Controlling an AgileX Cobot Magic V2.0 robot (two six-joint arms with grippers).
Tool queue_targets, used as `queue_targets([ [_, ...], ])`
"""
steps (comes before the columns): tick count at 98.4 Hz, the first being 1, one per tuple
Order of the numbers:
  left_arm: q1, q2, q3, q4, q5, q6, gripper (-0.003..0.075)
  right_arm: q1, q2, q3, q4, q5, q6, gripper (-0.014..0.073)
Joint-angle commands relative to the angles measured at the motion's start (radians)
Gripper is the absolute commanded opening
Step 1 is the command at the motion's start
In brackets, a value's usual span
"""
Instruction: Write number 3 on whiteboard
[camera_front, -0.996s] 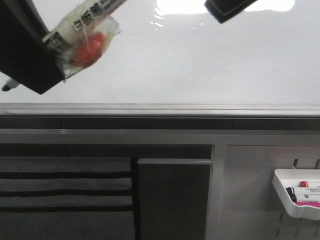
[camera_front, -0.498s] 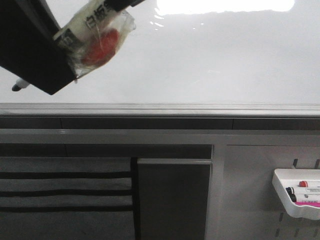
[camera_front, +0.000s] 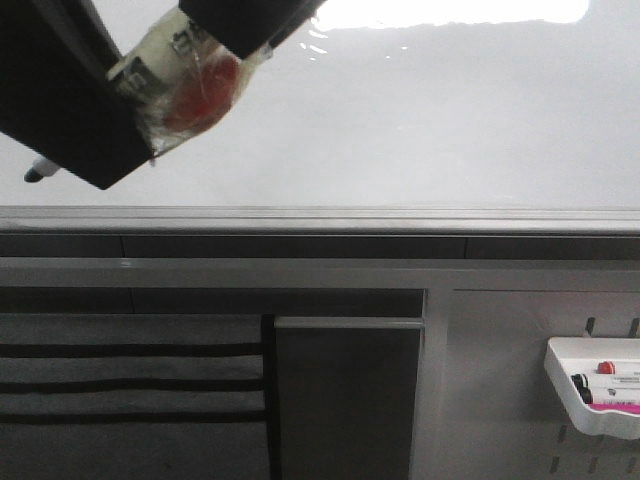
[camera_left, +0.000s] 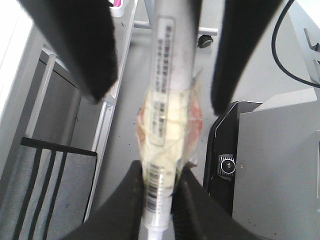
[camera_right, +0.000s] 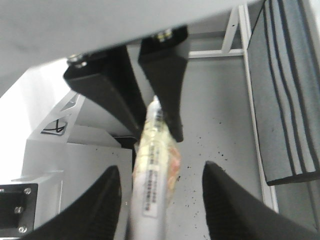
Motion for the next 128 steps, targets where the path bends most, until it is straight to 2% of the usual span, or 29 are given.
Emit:
queue_targets([
  [1, -0.008, -0.022, -0.037, -0.033, -0.044, 0.002, -0.0020, 0.007, -0.033, -0.034, 0.034, 0.000, -0.010, 0.0309],
  [22, -0.008, -0.022, -0.037, -0.031, -0.044, 0.002, -0.0020, 0.052, -0.033, -0.034, 0.016, -0.023, -0.048, 0.0298],
  [38, -0.008, -0.022, -0.037, -0.029, -0.044, 0.002, -0.0020, 0.054, -0.033, -0.032, -0.028, -0.050, -0.048, 0.0252],
  [62, -0.008, -0.022, -0.037, -0.029, -0.044, 0.002, -0.0020, 0.054, -0.033, -0.032, -0.028, -0.064, -0.048, 0.0247],
  [98, -0.008, -0.022, -0.037, -0.027, -0.044, 0.002, -0.0020, 0.054, -0.033, -0.032, -0.028, -0.064, -0.048, 0.0000],
  [121, -0.006, -0.022, -0.037, -0.025, -0.042, 0.002, -0.0015, 0.054, -0.038, -0.032, -0.033, -0.058, -0.048, -0.0014],
  [128, -0.006, -0.024, -0.037, -0.020, -0.044, -0.002, 0.0048, 0.054, -0.052, -0.032, -0.040, -0.063, -0.042, -0.0014],
])
